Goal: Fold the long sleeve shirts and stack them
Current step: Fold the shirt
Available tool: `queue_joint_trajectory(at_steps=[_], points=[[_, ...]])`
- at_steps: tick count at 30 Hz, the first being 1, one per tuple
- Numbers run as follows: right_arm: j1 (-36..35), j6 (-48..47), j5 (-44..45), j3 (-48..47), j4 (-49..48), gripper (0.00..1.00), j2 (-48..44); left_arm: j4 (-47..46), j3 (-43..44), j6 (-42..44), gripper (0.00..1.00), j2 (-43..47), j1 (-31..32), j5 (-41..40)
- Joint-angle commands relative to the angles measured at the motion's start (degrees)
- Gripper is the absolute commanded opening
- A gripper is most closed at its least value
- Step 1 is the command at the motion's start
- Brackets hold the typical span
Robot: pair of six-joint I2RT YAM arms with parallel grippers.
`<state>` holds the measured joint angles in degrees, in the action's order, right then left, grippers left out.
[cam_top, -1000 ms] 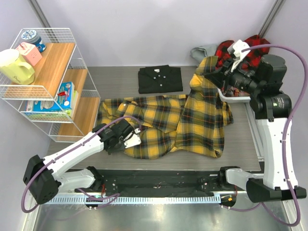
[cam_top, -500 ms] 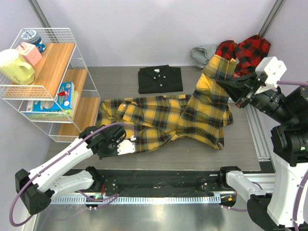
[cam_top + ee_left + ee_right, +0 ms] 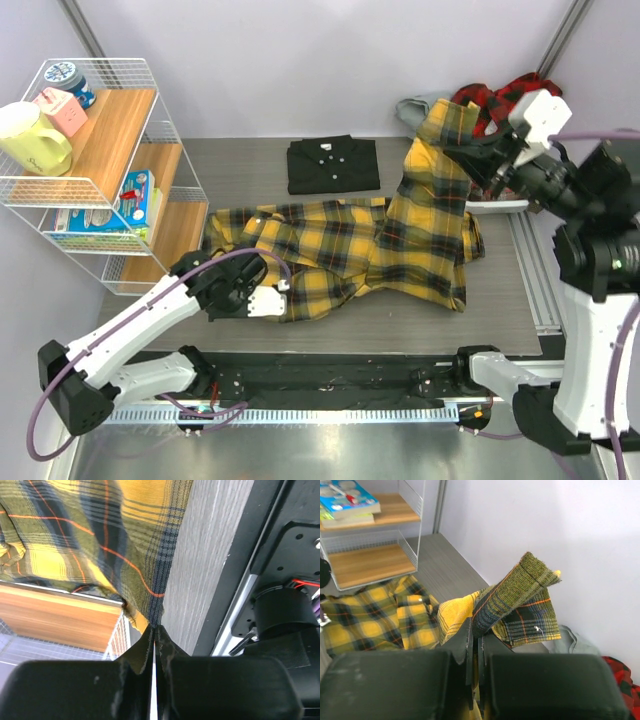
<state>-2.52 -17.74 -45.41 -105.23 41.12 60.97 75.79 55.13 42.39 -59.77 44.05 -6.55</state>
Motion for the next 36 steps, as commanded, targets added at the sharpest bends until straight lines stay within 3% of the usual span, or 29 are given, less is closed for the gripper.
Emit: queue_joint_trajectory(at_steps=[1,7,16,23,36], points=[[0.15,-4.93,1.46,-2.43,-3.77,0.01,6.07,-2.48,2.78,4.89,0.00,-2.89,-3.61,-1.45],[0.06,-9.07,0.67,-7.18,-5.52,0.01,14.07,-6.08,9.90,11.12,0.00,-10.26,-13.72,0.40],[0.15,-10.48,-1.96,-14.21,-14.75,0.01,26.12,-14.08,17.28,19.65,0.00,-23.62,-19.44,0.31],[0.15,-6.18,-5.38,-21.85,-24.85,0.01,37.28,-17.16,26.60,23.61,0.00,-34.52,-24.36,0.48],[-3.10,0.16,-6.01,-16.85,-45.87,0.01,46.78,-19.98,31.53,25.28,0.00,-46.31,-28.84,-1.54]])
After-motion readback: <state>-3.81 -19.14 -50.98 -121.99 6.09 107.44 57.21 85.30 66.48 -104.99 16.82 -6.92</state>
